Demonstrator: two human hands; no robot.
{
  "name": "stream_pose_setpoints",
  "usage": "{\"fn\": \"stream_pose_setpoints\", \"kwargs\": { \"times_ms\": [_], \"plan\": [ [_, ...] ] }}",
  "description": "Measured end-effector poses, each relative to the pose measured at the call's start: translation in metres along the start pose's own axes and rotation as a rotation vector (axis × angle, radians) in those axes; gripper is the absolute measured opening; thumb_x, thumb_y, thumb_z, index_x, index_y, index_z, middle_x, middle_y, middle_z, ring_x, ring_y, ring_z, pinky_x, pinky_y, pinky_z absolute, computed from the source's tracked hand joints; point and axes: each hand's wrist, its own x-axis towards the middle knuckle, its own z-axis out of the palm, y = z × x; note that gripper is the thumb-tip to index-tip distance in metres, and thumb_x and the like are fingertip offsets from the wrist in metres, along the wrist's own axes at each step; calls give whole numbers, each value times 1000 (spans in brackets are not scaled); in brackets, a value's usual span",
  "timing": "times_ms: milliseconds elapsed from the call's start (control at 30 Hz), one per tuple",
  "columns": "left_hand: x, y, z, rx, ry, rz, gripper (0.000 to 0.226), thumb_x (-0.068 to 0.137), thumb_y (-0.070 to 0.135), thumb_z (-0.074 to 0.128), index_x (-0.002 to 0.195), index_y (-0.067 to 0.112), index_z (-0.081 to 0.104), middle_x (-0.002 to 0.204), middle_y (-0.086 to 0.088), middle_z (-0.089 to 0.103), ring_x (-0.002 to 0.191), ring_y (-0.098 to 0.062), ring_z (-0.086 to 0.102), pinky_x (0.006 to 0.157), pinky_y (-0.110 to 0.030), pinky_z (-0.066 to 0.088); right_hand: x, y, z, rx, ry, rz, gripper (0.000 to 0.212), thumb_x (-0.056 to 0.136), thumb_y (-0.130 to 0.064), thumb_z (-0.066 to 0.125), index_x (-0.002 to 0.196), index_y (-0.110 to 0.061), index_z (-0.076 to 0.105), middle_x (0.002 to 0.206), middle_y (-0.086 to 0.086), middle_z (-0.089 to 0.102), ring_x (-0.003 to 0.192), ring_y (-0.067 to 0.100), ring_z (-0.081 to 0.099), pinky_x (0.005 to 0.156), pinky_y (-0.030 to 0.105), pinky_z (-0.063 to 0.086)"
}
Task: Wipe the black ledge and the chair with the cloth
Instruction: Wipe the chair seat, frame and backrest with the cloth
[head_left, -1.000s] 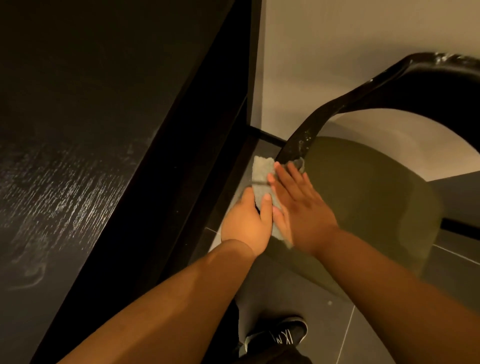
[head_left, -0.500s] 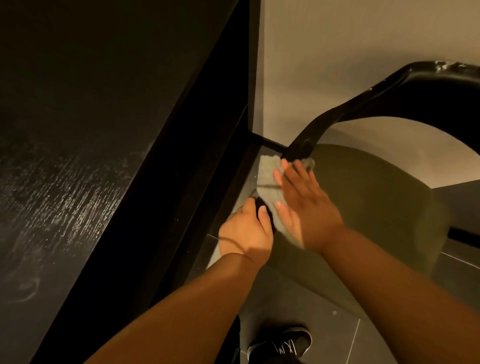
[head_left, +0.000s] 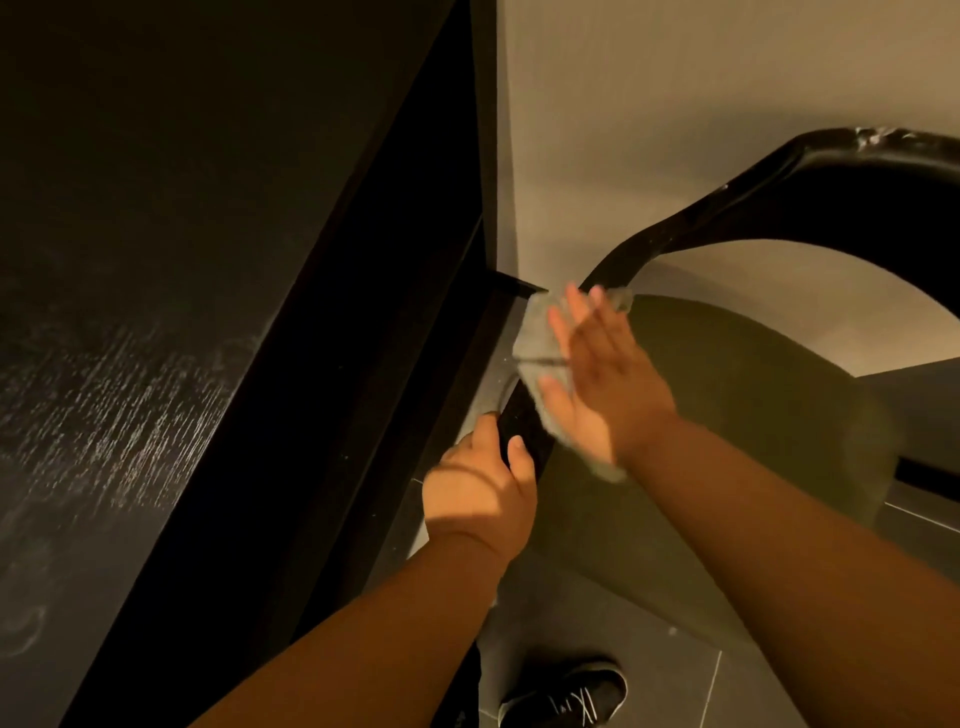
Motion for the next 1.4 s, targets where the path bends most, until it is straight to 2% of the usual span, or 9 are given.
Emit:
{"fn": "stream_pose_setpoints", "kwargs": {
  "times_ms": [100, 167, 367, 500, 667, 967, 1167, 1300, 1400],
  "plan": [
    [0, 1, -2, 49, 26, -12, 72, 93, 56, 3, 143, 26, 45, 107, 1, 69, 87, -21, 65, 71, -38, 56, 41, 8, -12, -67, -30, 220, 81, 98, -57, 8, 163, -7, 3, 169, 17, -11, 155, 36, -16, 128, 51, 0],
    [-2, 2, -2, -5, 51, 27, 64, 97, 53, 16, 137, 21, 55, 94, 0, 70, 82, -22, 68, 65, -34, 54, 38, 3, -11, -31, -11, 260, 85, 97, -61, 4, 163, -7, -1, 169, 17, -15, 155, 35, -20, 127, 48, -4],
    [-1, 3, -9, -42, -20, 16, 37, 106, 42, 41, 134, 21, 53, 96, 1, 70, 86, -22, 69, 64, -32, 47, -16, -15, 5, 133, -26, 135, 92, 97, -68, 43, 163, -13, 12, 172, 8, -6, 157, 28, -15, 126, 46, 8],
    [-2, 2, -1, -39, 86, 66, 50, 100, 45, 34, 124, 11, 62, 80, -3, 70, 68, -25, 68, 53, -31, 43, 19, 16, -8, 6, -25, 102, 84, 100, -66, 22, 164, -15, 3, 171, 9, -10, 156, 27, -19, 128, 49, 0],
    [-2, 3, -5, -64, 60, 20, 58, 97, 53, 24, 132, 21, 58, 90, 3, 69, 79, -18, 66, 64, -39, 56, 30, 8, -5, 106, 39, 245, 80, 97, -54, 17, 163, -10, 6, 171, 12, -7, 156, 31, -17, 128, 52, 6],
    [-3, 7, -3, 71, 86, -23, 46, 96, 56, 19, 120, 30, 49, 88, 9, 58, 80, -21, 61, 64, -33, 46, 20, 33, -4, -78, 6, -172, 73, 103, -52, 34, 161, -9, 24, 170, 12, 12, 158, 31, -1, 128, 49, 3],
    [-4, 6, -4, 95, 43, -94, 37, 96, 57, 23, 119, 35, 43, 90, 12, 51, 84, -15, 52, 71, -32, 43, 53, 43, -17, 13, 39, 58, 76, 98, -48, 33, 162, -10, 19, 171, 10, 10, 158, 28, -5, 128, 47, -6],
    [-6, 8, -4, 64, 81, -89, 29, 98, 57, 27, 112, 38, 44, 88, 13, 53, 80, -12, 48, 69, -32, 37, 7, 16, 2, -37, 38, -194, 73, 97, -48, 38, 160, -10, 30, 169, 15, 18, 157, 34, 4, 127, 54, 6],
    [-5, 5, -3, 56, 96, -72, 29, 99, 57, 28, 110, 37, 46, 86, 12, 52, 78, -13, 48, 68, -31, 35, 24, 34, -12, -72, -10, -300, 70, 101, -51, 36, 161, -15, 26, 170, 11, 16, 158, 28, 2, 128, 45, -2]
  ]
}}
